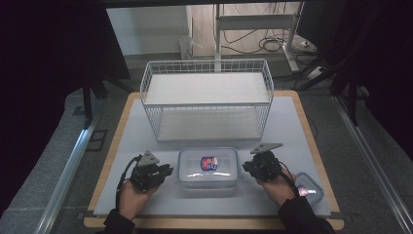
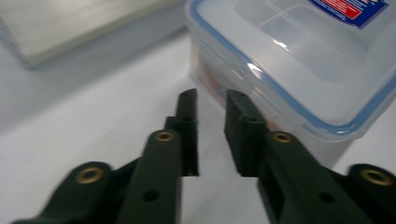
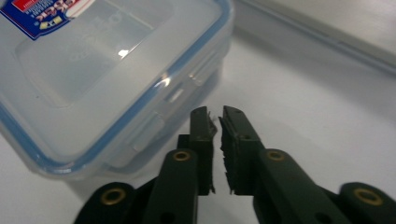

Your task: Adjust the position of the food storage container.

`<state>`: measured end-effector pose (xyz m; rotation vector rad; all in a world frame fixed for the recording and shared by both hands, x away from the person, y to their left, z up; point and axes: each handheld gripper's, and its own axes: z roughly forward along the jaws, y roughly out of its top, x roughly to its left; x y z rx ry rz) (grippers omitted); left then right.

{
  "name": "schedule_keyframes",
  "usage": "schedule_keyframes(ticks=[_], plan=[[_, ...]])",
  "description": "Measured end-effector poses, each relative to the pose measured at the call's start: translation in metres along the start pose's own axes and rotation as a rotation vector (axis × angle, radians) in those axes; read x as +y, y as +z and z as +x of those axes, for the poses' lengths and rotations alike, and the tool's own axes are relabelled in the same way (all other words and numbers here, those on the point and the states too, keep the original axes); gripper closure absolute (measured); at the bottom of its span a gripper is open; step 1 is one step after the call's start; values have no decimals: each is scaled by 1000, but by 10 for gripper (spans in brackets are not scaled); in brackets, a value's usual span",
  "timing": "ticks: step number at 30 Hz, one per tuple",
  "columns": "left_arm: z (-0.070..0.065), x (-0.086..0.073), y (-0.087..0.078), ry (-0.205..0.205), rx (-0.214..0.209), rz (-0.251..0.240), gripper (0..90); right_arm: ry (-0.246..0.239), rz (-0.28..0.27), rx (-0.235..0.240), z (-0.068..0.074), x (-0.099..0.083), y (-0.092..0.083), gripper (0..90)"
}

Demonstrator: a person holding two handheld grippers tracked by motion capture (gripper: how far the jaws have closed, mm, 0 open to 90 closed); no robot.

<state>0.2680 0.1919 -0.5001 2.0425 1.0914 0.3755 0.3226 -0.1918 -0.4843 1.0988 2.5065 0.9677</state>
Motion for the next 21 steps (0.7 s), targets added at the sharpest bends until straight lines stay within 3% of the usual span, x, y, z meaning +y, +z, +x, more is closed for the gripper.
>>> schedule_keyframes(ticks=[5, 10, 17, 21], plan=[[3, -5, -9, 10, 54, -10, 576, -30, -55, -3, -5, -6, -14, 668], [2, -14, -14, 21, 77, -35, 384, -53, -97, 4, -8, -15, -22, 532], [0, -23, -15, 13, 60, -39, 181, -49, -151, 19, -10, -21, -28, 311], [1, -26, -13, 10, 60, -15, 105, -47, -134, 14, -11, -26, -27, 240]])
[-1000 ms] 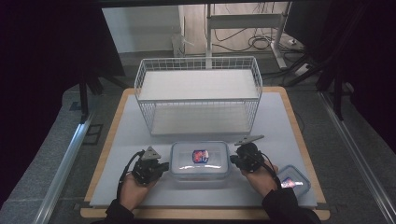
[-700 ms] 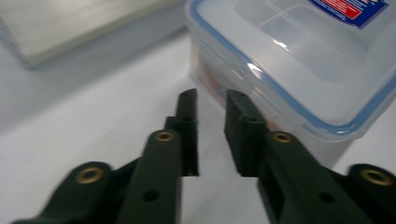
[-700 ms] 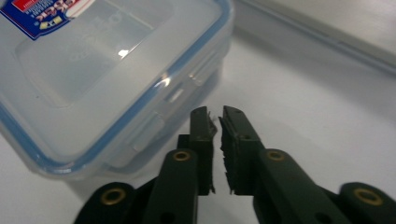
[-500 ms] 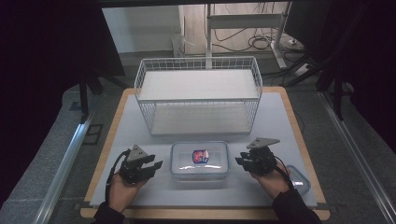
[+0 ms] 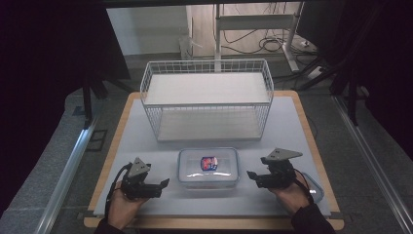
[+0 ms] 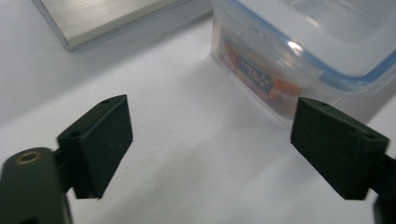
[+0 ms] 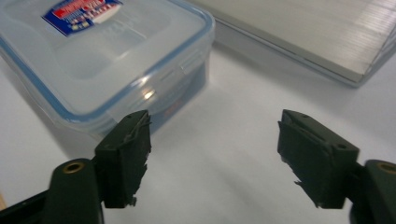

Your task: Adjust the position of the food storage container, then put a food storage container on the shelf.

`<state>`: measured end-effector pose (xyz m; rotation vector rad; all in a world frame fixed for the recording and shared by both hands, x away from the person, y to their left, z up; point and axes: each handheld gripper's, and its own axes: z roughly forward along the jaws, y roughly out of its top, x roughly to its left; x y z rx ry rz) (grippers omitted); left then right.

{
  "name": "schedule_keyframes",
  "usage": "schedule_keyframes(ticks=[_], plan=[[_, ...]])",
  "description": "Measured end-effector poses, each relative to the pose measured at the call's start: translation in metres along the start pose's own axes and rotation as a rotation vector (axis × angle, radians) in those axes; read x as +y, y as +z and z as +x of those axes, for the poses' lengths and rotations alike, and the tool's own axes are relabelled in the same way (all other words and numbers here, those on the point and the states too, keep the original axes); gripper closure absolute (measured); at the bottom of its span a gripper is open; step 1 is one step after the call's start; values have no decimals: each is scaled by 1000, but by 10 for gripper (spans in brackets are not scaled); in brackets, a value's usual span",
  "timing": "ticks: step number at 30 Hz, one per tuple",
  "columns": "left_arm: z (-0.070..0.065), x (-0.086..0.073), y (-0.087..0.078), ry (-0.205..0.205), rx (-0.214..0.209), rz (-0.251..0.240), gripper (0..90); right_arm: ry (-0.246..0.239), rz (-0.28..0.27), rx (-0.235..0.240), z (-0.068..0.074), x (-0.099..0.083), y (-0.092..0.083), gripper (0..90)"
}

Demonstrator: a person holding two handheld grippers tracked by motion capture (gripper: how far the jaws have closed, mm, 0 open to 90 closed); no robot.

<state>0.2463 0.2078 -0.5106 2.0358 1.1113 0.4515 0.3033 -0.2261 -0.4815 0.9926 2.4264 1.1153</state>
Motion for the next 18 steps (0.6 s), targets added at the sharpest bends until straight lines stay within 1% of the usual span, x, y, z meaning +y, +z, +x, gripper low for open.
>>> schedule_keyframes(ticks=[1, 3, 8, 12, 13, 15, 16, 17, 18], plan=[[0, 0, 0, 0, 0, 0, 100, 0, 0, 0, 0, 0, 0, 240], [0, 1, 0, -2, -9, -9, 85, 6, -13, -2, -1, -1, -1, 210], [-2, 2, 0, 10, -26, -27, 56, 11, -7, -6, -1, 0, -1, 168], [-3, 2, 1, 17, -21, -36, 44, 11, -2, -3, -1, 0, 0, 154], [-3, 2, 0, 18, -27, -50, 37, 14, -4, -2, 0, 1, 1, 144], [-2, 2, -1, 22, -25, -67, 36, 13, -4, 0, 0, 1, 1, 136], [-2, 2, -1, 22, -25, -67, 37, 11, -4, -2, 0, 1, 1, 133], [-2, 3, -1, 23, -30, -77, 38, 9, -4, -3, 0, 1, 1, 129], [0, 3, -1, 17, -45, -88, 37, 8, -5, -2, 0, 2, 1, 126]])
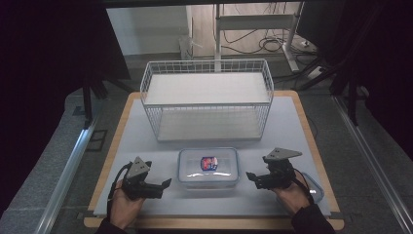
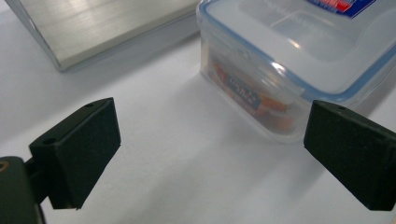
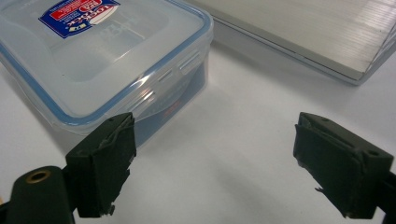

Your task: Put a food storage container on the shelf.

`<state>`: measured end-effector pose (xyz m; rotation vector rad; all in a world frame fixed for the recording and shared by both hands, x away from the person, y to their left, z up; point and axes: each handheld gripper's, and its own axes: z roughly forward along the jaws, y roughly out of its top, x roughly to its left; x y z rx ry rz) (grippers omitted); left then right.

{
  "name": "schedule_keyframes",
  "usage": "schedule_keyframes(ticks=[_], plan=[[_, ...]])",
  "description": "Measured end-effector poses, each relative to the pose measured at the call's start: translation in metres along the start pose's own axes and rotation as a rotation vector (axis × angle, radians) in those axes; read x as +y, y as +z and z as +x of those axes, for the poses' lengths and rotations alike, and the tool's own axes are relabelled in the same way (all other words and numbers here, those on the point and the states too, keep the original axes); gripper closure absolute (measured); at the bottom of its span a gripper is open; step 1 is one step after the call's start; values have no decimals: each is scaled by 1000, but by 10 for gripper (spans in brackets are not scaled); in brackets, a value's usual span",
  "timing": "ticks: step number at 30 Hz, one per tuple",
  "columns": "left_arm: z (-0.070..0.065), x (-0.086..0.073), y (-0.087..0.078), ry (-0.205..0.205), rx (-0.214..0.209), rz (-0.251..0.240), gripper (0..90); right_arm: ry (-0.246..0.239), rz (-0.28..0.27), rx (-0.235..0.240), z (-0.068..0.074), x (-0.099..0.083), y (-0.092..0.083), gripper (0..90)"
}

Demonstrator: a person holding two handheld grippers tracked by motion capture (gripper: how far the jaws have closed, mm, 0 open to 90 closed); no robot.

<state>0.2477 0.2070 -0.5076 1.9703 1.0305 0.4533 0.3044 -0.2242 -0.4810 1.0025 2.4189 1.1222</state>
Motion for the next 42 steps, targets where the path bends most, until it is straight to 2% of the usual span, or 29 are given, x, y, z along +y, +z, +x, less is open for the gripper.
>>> schedule_keyframes(ticks=[2, 7, 10, 14, 17, 19, 22, 26, 31, 32, 33, 34, 35, 36, 37, 38, 42], plan=[[1, 0, 2, -11, -18, -2, 32, 2, -3, 2, 0, 1, 0, 120], [-1, 3, 6, -11, -24, 27, 25, 8, -10, 13, 0, 2, 1, 100], [-3, 8, 7, -21, -46, 32, 33, 2, -12, 26, 1, 4, 3, 86], [-4, 14, 10, -32, -85, 35, 37, -3, -8, 45, 2, 7, 5, 78], [-5, 21, 14, -39, -120, 45, 35, 31, -21, 78, 3, 11, 7, 77], [-3, 24, 18, -60, -162, 36, 25, 44, -27, 88, 5, 14, 9, 63], [-2, 28, 25, -77, -195, 52, 20, 33, -21, 99, 8, 21, 14, 25], [0, 33, 36, -93, -256, 68, 12, 50, 11, 140, 13, 28, 23, 18], [-2, 37, 49, -75, -290, 106, 5, 64, 73, 193, 13, 32, 35, 37], [-3, 39, 56, -75, -315, 127, 5, 74, 84, 211, 12, 33, 38, 45], [-3, 40, 59, -84, -333, 131, 2, 81, 92, 223, 12, 33, 40, 52], [-3, 40, 59, -84, -333, 131, 0, 81, 92, 223, 12, 33, 40, 52], [-1, 41, 63, -106, -353, 140, 0, 90, 115, 250, 12, 35, 46, 64], [-1, 41, 63, -106, -353, 140, 0, 90, 115, 250, 12, 35, 46, 64], [1, 40, 65, -115, -377, 146, 0, 96, 118, 263, 12, 35, 49, 69], [3, 38, 67, -132, -399, 146, 0, 124, 128, 288, 12, 37, 55, 50], [5, 37, 69, -149, -422, 154, 9, 157, 138, 319, 8, 37, 59, 50]])
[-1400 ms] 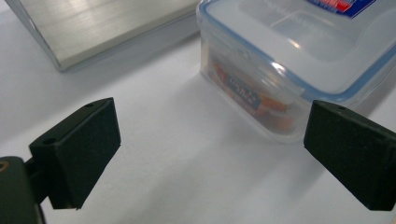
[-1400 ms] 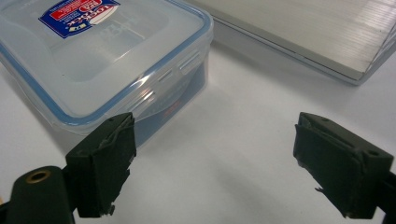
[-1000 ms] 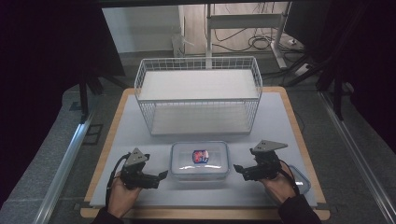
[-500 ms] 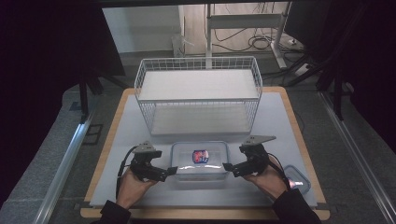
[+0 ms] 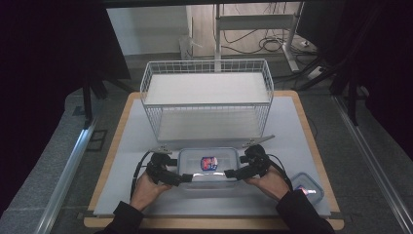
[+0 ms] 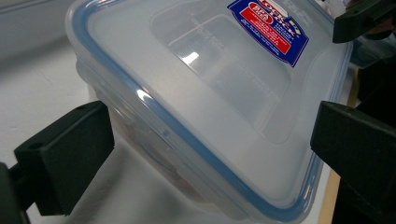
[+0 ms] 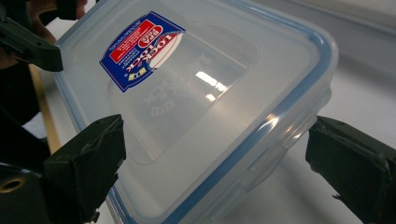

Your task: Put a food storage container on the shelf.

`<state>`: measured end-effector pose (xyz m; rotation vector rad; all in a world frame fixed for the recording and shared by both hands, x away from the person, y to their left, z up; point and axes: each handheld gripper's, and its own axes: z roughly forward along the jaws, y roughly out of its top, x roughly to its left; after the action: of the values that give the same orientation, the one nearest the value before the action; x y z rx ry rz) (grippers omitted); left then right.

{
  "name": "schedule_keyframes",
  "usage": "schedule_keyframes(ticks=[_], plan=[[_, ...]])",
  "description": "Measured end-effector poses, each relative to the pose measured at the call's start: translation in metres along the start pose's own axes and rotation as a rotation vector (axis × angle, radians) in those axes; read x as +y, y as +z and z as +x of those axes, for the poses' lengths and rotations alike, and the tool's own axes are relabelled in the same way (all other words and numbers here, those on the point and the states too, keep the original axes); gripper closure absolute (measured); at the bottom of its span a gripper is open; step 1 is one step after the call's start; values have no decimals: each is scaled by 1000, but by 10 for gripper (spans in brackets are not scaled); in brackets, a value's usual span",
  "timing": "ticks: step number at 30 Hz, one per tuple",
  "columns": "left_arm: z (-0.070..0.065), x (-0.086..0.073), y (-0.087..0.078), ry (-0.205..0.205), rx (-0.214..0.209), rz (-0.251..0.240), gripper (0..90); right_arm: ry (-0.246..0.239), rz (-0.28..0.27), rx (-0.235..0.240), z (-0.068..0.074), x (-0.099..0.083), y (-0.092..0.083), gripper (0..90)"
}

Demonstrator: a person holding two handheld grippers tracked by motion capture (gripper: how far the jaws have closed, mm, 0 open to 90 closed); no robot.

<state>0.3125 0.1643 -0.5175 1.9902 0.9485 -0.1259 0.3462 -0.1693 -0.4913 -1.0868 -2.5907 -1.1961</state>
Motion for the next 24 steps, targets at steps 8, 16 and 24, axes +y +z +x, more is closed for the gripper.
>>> schedule_keyframes(ticks=[8, 16, 24], plan=[[-14, -2, -5, 49, 57, -2, 36, 34, 25, 49, 1, -3, -4, 132], [-30, -17, -21, 37, 97, -84, 228, 39, -34, 19, 15, -18, -18, 282], [-34, -28, -28, -5, 82, -134, 358, 69, -74, 43, 16, -27, -28, 403]])
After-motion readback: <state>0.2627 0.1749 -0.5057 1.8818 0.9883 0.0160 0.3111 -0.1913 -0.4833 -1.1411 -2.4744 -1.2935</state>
